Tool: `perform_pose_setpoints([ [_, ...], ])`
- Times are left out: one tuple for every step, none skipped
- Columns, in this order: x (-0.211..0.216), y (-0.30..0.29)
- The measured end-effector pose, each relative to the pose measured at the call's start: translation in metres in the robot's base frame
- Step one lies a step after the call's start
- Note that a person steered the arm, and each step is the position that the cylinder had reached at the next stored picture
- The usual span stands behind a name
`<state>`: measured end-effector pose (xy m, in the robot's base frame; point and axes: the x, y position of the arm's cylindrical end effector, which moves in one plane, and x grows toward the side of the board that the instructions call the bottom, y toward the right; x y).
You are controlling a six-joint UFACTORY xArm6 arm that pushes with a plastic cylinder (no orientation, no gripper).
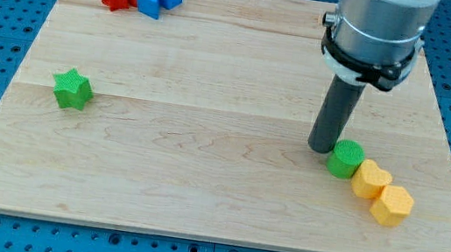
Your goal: Slide the green star towards bottom center
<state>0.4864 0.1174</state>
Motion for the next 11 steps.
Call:
perform_pose_setpoints([
  [0.015, -0.041],
  [0.026, -0.128],
  [0.032, -0.21],
  [0.032, -0.301],
  [0.012, -0.374],
  [-0.055, -0.372],
  [-0.073, -0.347],
  [-0.018, -0.328],
  [0.012, -0.29],
  [0.051, -0.263],
  [0.081, -0.27],
])
